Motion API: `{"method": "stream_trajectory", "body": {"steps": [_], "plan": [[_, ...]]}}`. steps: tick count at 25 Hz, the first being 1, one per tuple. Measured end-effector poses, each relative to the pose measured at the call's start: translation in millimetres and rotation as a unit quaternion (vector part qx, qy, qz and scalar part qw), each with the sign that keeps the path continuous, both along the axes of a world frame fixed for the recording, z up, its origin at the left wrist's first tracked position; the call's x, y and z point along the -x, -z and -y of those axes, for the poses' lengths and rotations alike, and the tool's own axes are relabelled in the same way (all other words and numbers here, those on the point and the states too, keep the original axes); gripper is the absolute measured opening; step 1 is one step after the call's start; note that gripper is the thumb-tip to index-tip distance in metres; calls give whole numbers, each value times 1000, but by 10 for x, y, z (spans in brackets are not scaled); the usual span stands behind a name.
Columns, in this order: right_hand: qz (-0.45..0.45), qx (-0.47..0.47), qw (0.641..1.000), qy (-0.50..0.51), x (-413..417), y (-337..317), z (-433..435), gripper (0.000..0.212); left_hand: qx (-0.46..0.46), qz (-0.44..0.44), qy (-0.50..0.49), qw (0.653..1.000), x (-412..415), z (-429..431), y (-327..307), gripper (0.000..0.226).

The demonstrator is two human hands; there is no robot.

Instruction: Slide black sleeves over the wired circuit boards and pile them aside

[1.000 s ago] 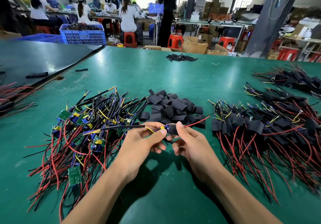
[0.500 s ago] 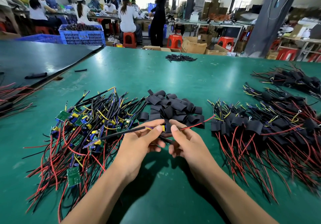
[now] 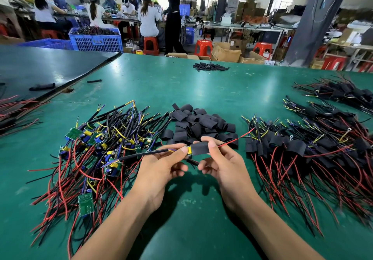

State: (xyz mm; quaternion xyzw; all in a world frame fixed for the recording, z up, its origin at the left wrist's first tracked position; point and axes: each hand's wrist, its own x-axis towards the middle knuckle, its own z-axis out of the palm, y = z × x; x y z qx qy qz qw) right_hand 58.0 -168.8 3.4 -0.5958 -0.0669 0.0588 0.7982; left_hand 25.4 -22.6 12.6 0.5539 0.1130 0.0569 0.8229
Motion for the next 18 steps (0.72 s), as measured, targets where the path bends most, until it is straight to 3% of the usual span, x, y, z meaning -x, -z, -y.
{"method": "stream_trajectory", "body": {"steps": [12, 18], "plan": [[-27, 32, 999, -13, 54, 6, -84, 25, 52, 0, -10, 999, -28, -48, -13, 8], [-19, 29, 999, -36, 58, -6, -62, 31, 29, -12, 14, 999, -13, -26, -3, 14]]}}
